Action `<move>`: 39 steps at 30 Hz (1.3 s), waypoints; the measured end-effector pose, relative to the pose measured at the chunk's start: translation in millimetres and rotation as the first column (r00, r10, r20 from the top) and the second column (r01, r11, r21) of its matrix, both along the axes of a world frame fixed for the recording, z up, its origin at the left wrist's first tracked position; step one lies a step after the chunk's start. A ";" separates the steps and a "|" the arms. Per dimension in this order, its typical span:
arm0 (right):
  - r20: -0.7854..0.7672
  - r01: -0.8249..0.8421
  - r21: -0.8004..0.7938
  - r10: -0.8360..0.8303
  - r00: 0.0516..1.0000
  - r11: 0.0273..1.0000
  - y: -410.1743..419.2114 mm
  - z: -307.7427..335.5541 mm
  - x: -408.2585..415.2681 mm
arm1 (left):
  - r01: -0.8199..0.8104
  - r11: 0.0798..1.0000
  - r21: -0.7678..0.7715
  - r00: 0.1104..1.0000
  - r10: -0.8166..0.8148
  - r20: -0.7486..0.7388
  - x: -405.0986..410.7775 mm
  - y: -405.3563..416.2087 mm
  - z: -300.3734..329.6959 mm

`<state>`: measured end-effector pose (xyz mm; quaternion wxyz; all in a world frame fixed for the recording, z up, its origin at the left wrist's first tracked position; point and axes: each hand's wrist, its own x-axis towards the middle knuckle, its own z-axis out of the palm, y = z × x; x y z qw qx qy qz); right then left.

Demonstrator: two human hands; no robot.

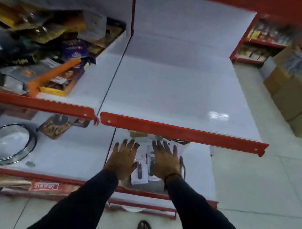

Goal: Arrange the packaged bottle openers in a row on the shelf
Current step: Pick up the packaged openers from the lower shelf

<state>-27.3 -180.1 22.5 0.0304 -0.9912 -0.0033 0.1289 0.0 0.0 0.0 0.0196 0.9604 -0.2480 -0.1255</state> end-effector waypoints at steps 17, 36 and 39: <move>0.189 0.023 0.062 -0.035 0.981 0.998 -17.9 9.1 0.3 | -0.026 0.920 -0.390 0.999 0.009 -0.044 6.0 -27.7 28.5; 0.554 -0.171 0.513 -0.172 0.815 0.841 -17.9 278.6 32.3 | 0.131 0.811 -0.570 0.911 0.127 0.392 58.6 12.9 296.4; 0.495 -0.080 0.532 -0.233 0.837 0.843 -28.1 281.0 75.2 | 0.040 0.829 -0.558 0.952 0.138 0.273 98.9 -0.6 298.1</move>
